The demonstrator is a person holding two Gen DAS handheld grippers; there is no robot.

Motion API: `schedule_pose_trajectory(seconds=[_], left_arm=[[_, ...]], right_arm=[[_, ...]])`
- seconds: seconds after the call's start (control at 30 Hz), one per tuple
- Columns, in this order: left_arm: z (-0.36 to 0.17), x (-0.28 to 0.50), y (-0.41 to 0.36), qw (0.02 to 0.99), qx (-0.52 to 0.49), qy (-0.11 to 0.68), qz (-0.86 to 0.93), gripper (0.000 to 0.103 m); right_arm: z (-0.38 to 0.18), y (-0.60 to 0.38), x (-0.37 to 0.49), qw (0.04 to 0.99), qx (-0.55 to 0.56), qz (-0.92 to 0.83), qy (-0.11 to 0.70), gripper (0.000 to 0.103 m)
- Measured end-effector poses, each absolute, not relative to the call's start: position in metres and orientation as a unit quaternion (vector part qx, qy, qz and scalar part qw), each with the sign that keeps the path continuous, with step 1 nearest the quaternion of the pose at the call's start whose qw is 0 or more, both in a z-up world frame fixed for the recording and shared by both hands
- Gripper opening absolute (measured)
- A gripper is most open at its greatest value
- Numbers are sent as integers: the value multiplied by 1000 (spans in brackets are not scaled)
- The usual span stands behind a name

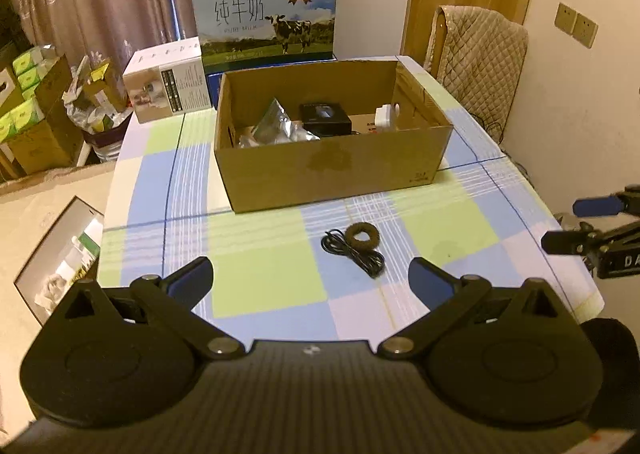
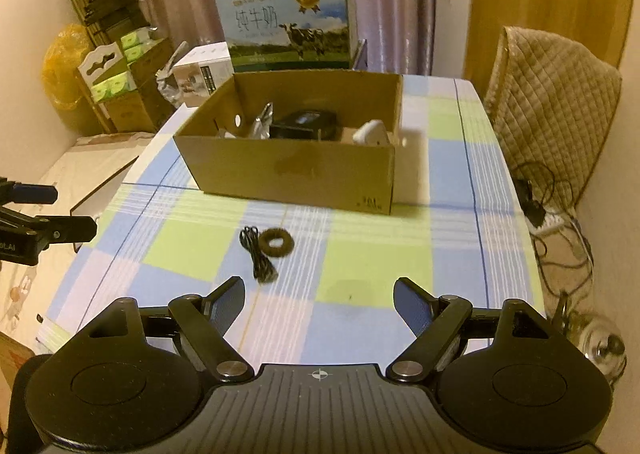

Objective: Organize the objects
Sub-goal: 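Withdraw both open tools up and back from the cardboard box, then lower both open tools toward the black cable and brown hair tie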

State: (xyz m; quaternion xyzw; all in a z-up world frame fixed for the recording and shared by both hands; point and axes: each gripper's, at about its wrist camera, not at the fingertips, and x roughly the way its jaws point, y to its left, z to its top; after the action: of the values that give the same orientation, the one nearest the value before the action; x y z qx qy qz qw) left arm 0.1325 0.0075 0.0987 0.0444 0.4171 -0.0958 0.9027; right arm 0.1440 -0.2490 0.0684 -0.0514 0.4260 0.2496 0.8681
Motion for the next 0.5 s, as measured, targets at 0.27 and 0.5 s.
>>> schedule_pose_trajectory(seconds=[0.27,0.5], left_arm=[[77,110,10,904,27,420,-72,102],[51,105,8,901,4,429,-57,102]], right_arm=[[54,-256,127,869,-45,243,430,79],[31,-263,125,865,-31,235,443,79]])
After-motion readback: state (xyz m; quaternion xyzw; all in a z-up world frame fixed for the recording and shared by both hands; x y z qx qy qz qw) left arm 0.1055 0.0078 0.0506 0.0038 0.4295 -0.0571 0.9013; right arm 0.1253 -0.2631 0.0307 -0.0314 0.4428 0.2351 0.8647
